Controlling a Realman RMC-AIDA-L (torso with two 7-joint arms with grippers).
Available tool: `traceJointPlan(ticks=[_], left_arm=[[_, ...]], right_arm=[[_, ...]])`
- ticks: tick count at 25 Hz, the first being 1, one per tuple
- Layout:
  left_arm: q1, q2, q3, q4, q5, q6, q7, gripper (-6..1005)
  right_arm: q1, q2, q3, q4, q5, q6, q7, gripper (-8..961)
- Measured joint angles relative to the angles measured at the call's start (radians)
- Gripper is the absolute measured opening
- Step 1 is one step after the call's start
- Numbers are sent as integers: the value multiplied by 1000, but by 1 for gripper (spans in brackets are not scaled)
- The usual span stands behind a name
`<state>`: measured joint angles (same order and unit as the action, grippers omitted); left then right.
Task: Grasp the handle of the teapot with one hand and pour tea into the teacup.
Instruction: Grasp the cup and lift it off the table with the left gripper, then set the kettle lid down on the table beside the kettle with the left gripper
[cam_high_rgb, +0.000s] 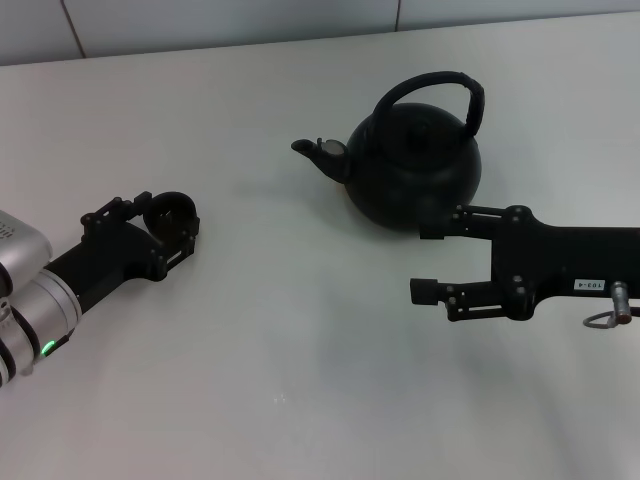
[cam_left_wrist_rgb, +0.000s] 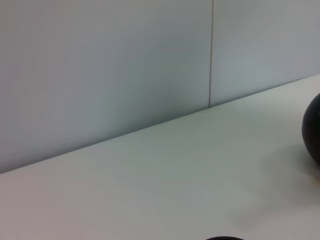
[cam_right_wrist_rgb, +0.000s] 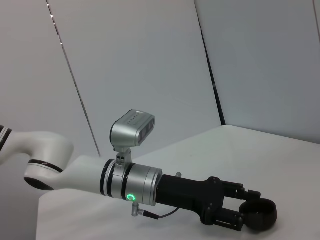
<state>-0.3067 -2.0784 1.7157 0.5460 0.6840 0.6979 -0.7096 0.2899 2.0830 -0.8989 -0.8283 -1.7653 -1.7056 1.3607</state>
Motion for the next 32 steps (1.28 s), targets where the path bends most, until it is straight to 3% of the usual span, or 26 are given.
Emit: traceJointPlan(ticks=[6,32], left_arm=[[0,0,3,3,0,4,-5,683],[-21,-1,176,120,0,14,-51,737]], right_arm=[[0,0,0,-1,0,3,0,833],[7,-1,-9,1,0,2,-10,832]])
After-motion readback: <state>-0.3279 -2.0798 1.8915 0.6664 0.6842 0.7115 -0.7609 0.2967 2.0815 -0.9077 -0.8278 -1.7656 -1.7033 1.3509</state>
